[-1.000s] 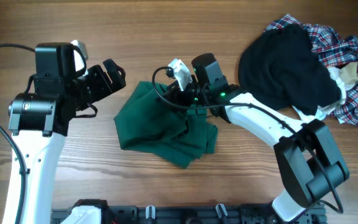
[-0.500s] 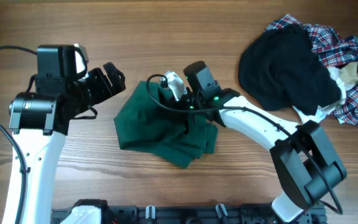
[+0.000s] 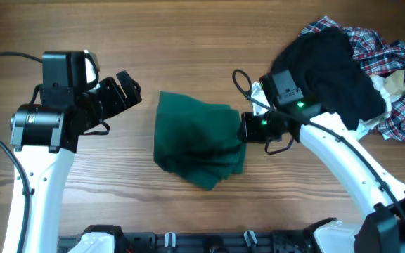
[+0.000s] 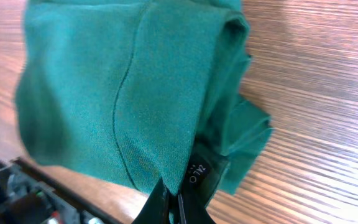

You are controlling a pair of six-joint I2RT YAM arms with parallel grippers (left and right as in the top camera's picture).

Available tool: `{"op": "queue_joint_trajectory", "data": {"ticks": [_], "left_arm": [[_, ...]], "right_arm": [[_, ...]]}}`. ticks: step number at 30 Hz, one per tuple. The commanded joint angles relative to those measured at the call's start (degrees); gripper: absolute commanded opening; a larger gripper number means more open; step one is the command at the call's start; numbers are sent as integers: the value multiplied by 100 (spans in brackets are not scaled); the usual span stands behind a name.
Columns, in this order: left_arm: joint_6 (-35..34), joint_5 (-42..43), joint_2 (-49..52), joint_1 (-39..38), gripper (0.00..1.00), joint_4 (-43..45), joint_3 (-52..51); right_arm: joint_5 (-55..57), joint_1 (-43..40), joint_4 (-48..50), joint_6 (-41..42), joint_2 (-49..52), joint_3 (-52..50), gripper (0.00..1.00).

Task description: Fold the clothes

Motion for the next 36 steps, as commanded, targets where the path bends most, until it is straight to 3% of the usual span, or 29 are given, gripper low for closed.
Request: {"op": "queue_joint_trajectory", "data": {"ticks": [1,2,3,4,6,8,10,13,14,18,23,27,36], "left_arm": [[114,-76,24,48,100,7,20],[114,-74,24,48,100,2,20],[114,-74,24,48,100,-13,20],[114,-74,24,48,100,-17,20],[114,-76,24,48,100,-17,20],[114,-76,24,48,100,-35,20],[114,-76,24,48,100,-44,20],[114,-98,24,48,100,-79,20],[114,-190,24,48,100,-107,17],[114,-295,24,48,100,-140,17],[111,-293,24,48,100,-144,17],[111,-295,24,48,100,-205,15],[111,-280,411,48,100,-251,15]], "right_arm": [[457,-13,160,22,13,-525,4],[457,-13,212,20,13,-754,17],[457,-13,229,-35,13,-933,55],[431,-13,225,-157,13,-1005,64],[345,-13,280,-367,-31,-955,68],[249,-13,367,-431,-313,-557,67],[17,-13,518,-501,-527,-273,59],[-245,-13,1054,-531,-697,-90,11],[-372,-13,1294,-518,-667,-92,4],[-400,74,1987,-509,-304,-98,4],[-695,520,2855,20,962,-98,5],[-1023,765,2649,638,1733,-299,4],[-940,732,2704,887,1705,-490,4]]}}
